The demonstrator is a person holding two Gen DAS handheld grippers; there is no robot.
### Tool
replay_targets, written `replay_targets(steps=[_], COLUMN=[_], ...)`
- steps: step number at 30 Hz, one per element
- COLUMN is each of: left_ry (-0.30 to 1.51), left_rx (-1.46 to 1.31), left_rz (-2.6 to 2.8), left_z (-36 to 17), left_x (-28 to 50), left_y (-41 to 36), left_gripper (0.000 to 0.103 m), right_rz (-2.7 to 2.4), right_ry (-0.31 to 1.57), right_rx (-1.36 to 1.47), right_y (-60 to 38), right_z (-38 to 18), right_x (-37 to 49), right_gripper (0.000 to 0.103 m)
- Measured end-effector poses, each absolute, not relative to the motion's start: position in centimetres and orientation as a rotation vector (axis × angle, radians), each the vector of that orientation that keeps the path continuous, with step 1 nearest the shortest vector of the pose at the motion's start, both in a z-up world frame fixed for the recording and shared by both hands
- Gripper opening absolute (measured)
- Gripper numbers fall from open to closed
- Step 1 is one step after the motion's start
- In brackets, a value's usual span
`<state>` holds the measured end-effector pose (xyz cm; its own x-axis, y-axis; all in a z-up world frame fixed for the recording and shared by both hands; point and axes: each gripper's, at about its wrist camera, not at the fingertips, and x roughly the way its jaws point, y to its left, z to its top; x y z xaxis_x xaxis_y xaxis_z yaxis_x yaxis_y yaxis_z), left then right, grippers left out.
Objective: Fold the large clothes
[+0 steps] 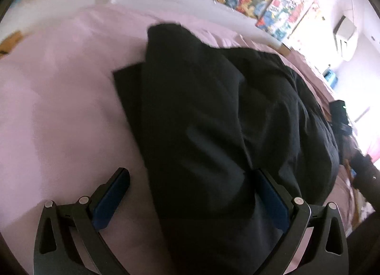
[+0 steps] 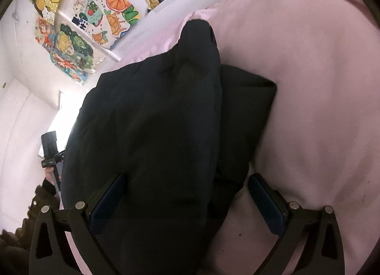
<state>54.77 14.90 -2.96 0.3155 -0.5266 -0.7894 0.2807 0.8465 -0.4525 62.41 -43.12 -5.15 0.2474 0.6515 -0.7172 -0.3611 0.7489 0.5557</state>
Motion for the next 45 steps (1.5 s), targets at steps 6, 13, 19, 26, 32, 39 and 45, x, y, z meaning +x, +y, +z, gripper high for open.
replay_targets(steps=[6,13,19,26,32,39,45], left_ry=[1.174,1.189,1.183,1.194,1.183,1.192,1.194], left_rx=[-0.303,-0.324,-0.289,-0.311,-0.317,-0.279,-0.226], left_rz=[-0.618,-0.708,-0.709,-0.707,-0.712,-0.633,-0.510], left_z=[-4.1,-5.2,-5.4,-5.6,-5.7,-4.9,-3.8], left_x=[56.0,56.5,56.2,56.3,56.8,56.4,55.1], left_y=[15.3,15.5,15.3,14.9,14.2,13.2,11.9], left_gripper=[0.102,0.102,0.102,0.102,0.102,0.102,0.094], right_rz=[0.773,0.833,0.844,0.846,0.830,0.782,0.750], right_ry=[1.133,1.145,1.139,1.119,1.118,1.123,1.112], right_rx=[0.312,0.335,0.340,0.342,0.339,0.310,0.285], right_y=[-43.0,-42.1,-42.1,-42.2,-42.1,-41.4,-41.0], right_z=[-6.2,-7.0,-7.4,-7.6,-7.5,-7.1,-6.3], right_x=[62.7,63.1,63.0,62.9,62.7,62.5,61.7], right_gripper=[0.103,0.103,0.103,0.103,0.103,0.103,0.088])
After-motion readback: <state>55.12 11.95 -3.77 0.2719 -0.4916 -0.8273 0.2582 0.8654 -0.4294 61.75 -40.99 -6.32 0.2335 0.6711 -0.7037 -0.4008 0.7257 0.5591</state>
